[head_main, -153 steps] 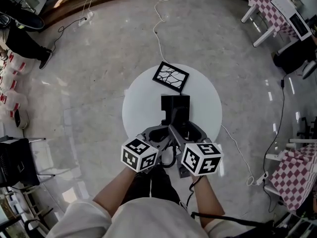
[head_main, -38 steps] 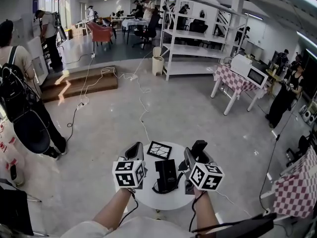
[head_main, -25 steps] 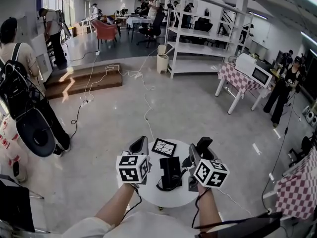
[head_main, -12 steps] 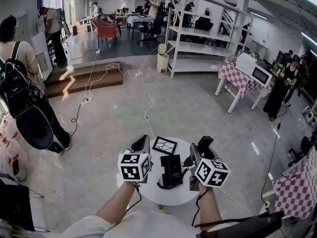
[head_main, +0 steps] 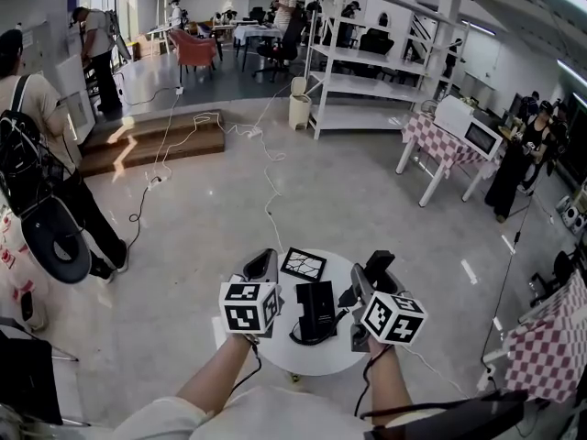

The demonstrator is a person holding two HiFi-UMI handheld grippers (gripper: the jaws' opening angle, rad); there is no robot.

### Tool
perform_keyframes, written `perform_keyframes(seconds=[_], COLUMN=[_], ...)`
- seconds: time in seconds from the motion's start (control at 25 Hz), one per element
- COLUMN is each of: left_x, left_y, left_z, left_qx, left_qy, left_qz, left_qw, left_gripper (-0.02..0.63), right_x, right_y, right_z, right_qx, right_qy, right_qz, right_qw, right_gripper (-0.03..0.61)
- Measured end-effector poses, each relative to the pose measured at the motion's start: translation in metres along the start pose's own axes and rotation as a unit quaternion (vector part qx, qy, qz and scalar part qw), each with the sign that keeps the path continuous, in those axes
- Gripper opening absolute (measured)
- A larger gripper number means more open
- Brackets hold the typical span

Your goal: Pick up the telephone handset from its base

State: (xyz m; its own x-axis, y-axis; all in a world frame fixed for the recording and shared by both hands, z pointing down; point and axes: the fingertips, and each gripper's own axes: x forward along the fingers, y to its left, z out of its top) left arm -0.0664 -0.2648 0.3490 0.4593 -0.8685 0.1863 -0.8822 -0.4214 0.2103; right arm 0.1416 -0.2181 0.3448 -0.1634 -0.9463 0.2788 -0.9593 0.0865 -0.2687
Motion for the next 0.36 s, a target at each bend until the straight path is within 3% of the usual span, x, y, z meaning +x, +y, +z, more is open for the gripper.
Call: perform_keyframes(seconds=[0.36], left_x=[-0.0023], left_y=[-0.003], left_z=[-0.0021], left_qx=[-0.002], left_qy=[0.002], left_qz=[0.004], left_qw=[1.0], left_gripper=[0.017], right_x=[-0.0043], right_y=[-0.0013], right_z=[-0.0022], right_qx=[-0.008], right_qy=[0.004], right_qz=[0.001], right_qw=[1.0], right_gripper=[0.238])
